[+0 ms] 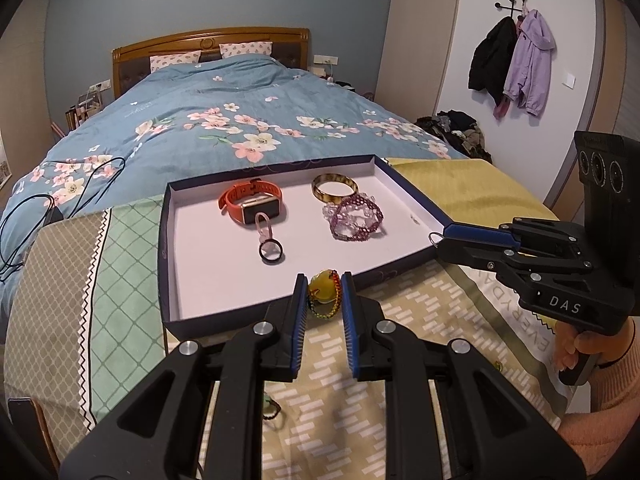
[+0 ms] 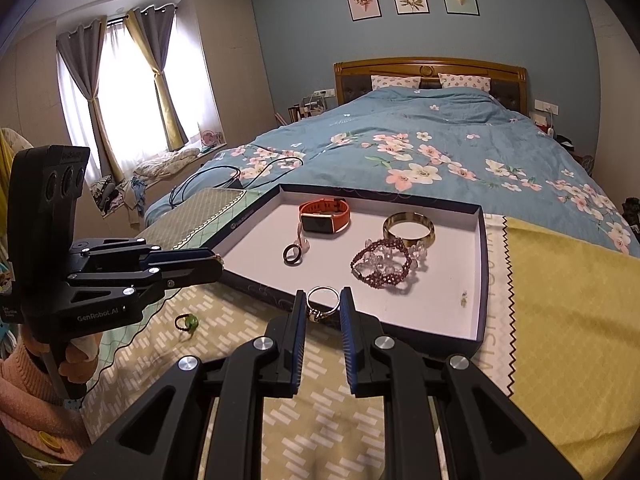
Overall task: Organize jewelry
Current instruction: 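Carry the yellow ring and silver ring over the white box with both tools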
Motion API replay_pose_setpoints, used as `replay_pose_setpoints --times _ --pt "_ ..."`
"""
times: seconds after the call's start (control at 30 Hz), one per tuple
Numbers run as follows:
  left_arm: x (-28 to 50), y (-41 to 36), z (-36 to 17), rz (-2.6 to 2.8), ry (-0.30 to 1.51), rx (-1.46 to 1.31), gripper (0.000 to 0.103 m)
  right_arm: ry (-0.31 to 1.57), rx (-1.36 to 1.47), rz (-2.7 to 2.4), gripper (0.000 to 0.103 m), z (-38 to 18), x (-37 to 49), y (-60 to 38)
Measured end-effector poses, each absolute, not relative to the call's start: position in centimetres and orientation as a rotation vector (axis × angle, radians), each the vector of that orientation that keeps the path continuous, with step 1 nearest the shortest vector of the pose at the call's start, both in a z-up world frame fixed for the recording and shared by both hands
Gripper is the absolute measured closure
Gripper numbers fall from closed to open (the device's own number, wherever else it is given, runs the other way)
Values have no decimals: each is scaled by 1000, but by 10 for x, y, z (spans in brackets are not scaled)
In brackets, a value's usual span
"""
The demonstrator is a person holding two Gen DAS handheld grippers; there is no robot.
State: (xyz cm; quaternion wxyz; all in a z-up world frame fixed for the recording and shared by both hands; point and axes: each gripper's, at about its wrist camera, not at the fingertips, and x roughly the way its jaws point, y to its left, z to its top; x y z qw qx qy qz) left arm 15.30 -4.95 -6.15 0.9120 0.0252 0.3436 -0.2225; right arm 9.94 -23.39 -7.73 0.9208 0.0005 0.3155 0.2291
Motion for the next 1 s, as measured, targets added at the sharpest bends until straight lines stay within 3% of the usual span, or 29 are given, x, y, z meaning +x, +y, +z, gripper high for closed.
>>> replay_pose_setpoints --times 1.0 --pt "180 -48 -61 -419 707 33 86 634 -2 469 88 -72 122 -233"
